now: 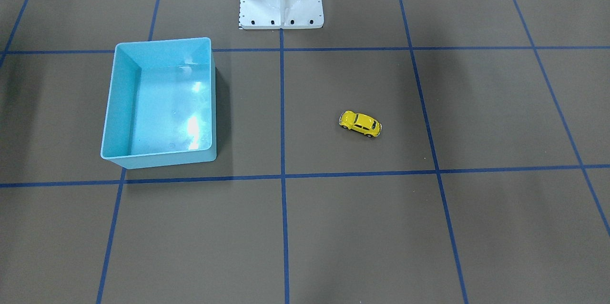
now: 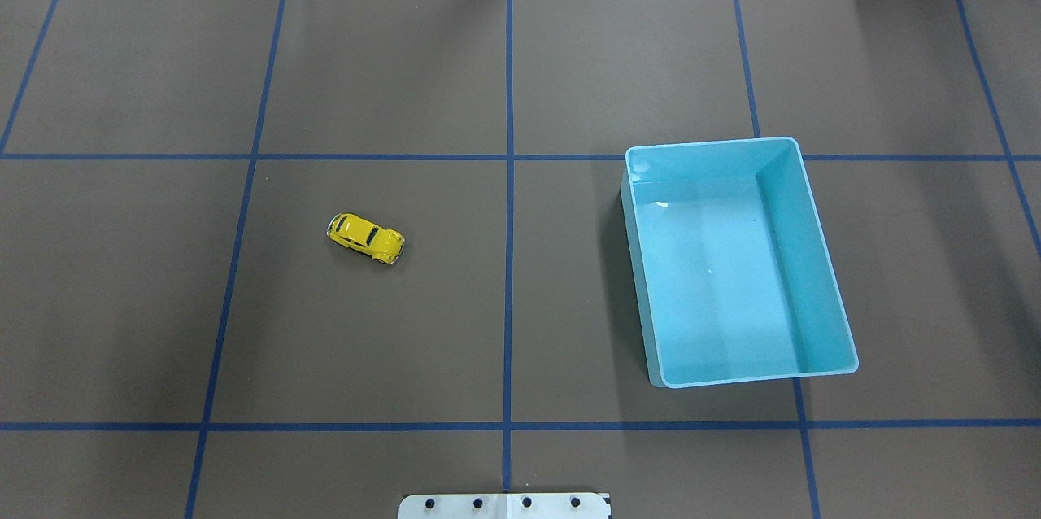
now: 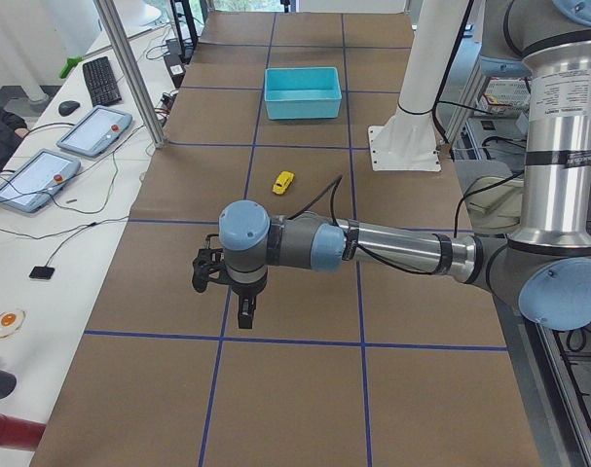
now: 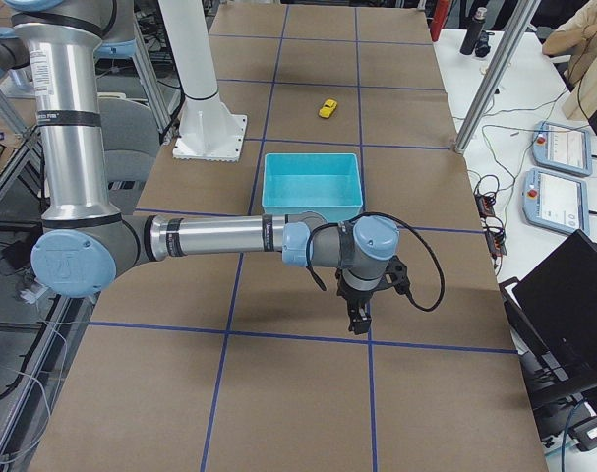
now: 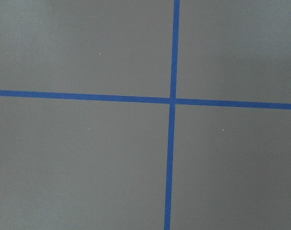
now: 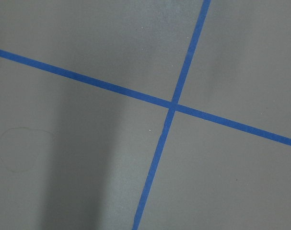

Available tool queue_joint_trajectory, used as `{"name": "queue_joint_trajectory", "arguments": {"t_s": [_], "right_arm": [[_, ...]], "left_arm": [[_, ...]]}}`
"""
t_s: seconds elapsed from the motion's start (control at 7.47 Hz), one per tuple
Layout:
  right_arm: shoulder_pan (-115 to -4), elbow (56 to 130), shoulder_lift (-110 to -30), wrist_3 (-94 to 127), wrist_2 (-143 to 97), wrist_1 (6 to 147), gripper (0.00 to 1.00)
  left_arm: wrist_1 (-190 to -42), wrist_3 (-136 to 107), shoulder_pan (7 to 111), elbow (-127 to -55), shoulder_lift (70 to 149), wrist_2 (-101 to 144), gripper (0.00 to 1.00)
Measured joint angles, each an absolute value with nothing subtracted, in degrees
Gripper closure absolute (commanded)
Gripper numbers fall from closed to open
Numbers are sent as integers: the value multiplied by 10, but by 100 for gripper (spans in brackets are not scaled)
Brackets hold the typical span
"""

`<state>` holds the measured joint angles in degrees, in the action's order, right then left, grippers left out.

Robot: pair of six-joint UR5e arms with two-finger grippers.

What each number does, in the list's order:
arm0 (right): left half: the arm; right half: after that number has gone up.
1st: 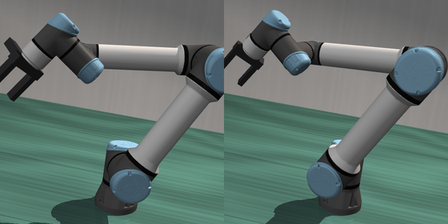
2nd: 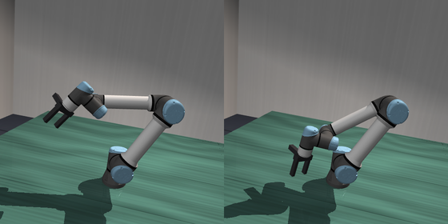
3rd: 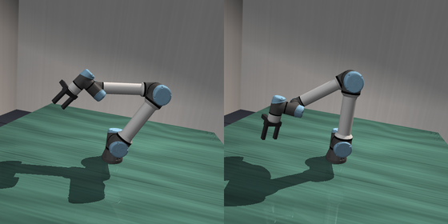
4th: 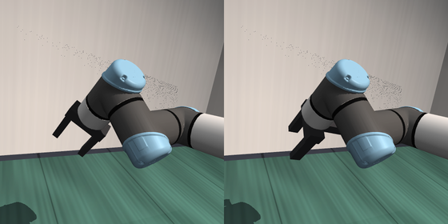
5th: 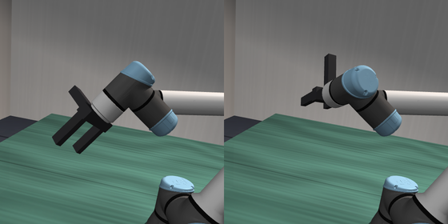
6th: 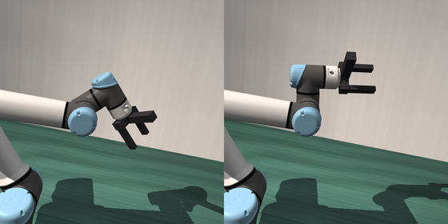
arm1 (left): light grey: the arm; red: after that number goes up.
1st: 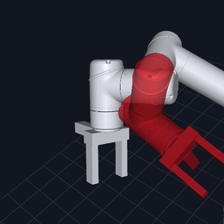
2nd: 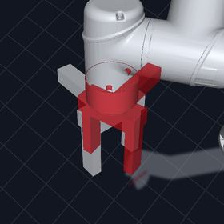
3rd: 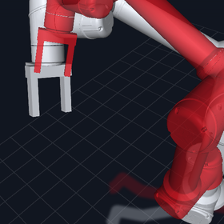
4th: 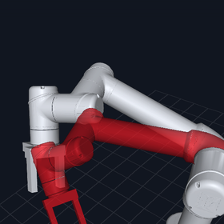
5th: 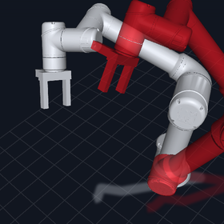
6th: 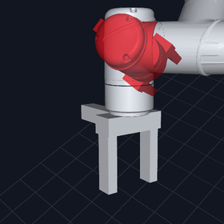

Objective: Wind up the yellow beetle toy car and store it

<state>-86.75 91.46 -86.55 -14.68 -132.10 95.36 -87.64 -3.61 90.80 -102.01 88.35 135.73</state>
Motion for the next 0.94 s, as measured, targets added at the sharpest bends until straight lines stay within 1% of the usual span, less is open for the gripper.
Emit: {"name": "queue_joint_trajectory", "arguments": {"t_s": [0.4, 0.54, 0.94], "right_arm": [[-867, 915, -866, -147, -1322, 954, 0], [-867, 915, -866, -147, -1322, 953, 0], [-867, 915, -867, -147, -1321, 952, 0]], "left_arm": [[-803, -36, 835, -1144, 900, 1323, 0], [-784, -36, 803, -1165, 918, 1319, 0], [-772, -35, 701, -1181, 970, 1316, 0]]}}
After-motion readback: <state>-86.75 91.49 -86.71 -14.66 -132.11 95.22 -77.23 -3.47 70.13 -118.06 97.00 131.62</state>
